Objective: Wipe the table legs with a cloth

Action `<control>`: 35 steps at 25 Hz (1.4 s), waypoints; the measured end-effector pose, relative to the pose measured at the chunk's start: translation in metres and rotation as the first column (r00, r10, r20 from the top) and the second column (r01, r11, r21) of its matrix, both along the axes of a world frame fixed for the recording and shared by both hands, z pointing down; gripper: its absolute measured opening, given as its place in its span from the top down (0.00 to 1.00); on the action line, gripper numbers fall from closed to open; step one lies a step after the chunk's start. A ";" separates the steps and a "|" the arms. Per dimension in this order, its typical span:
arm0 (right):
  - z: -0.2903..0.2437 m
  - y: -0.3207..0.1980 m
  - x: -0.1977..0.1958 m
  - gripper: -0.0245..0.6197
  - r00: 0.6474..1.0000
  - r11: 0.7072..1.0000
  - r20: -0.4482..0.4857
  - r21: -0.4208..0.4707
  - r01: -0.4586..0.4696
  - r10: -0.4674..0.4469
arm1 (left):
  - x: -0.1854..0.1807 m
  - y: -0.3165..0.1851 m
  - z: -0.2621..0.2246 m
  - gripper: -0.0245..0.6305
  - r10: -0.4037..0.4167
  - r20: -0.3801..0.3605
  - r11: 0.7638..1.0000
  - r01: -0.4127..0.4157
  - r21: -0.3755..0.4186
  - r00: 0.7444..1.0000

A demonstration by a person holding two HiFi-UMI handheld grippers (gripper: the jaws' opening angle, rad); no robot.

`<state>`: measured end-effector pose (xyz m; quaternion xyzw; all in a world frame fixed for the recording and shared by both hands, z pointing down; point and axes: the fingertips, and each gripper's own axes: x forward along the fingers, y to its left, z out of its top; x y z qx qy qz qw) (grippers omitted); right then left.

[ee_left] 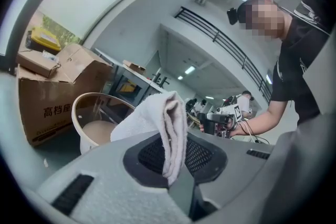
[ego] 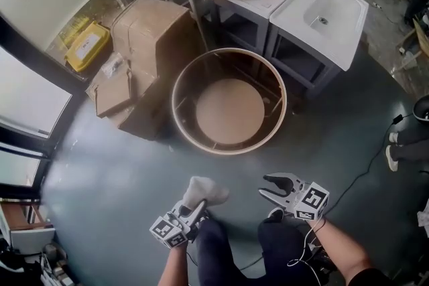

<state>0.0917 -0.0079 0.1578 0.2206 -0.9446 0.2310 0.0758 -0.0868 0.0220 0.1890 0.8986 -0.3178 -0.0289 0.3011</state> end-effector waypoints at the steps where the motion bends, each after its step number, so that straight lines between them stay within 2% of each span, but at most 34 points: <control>1: 0.010 0.000 0.009 0.76 1.000 1.000 0.003 -0.003 0.006 -0.006 | 0.013 0.002 0.010 0.89 -0.007 0.005 1.000 0.007 -0.005 1.000; 5: 0.057 0.001 0.024 0.76 0.999 0.999 0.002 0.006 0.033 -0.033 | 0.053 0.002 0.055 0.89 -0.012 0.007 1.000 0.013 -0.028 1.000; 8: 0.104 0.002 0.024 0.76 0.998 0.997 0.000 -0.011 0.070 -0.070 | 0.066 0.000 0.106 0.89 0.006 0.048 0.999 -0.004 -0.034 0.999; 12: 0.168 -0.002 0.013 0.76 0.991 0.991 -0.003 0.000 0.133 -0.133 | 0.066 -0.016 0.177 0.89 0.026 0.032 1.000 -0.027 0.013 0.999; 17: 0.236 0.002 -0.009 0.76 0.970 0.970 -0.048 0.033 0.239 -0.237 | 0.059 -0.011 0.276 0.89 0.073 0.089 0.997 -0.072 -0.010 0.993; 21: 0.295 -0.007 -0.031 0.76 0.955 0.953 -0.108 0.091 0.288 -0.278 | 0.050 -0.024 0.332 0.89 0.044 0.094 0.999 -0.046 0.014 0.995; 25: 0.354 -0.018 -0.054 0.76 0.946 0.946 -0.156 0.116 0.303 -0.284 | 0.032 -0.043 0.378 0.89 -0.013 0.110 0.999 0.008 0.051 0.994; 28: 0.394 -0.031 -0.069 0.76 0.947 0.948 -0.174 0.128 0.293 -0.269 | 0.025 -0.064 0.399 0.89 -0.050 0.094 0.994 0.040 0.105 0.994; 35: 0.456 -0.054 -0.082 0.76 0.958 0.951 -0.177 0.172 0.257 -0.226 | 0.041 -0.082 0.452 0.89 -0.027 0.161 0.982 -0.004 0.188 0.987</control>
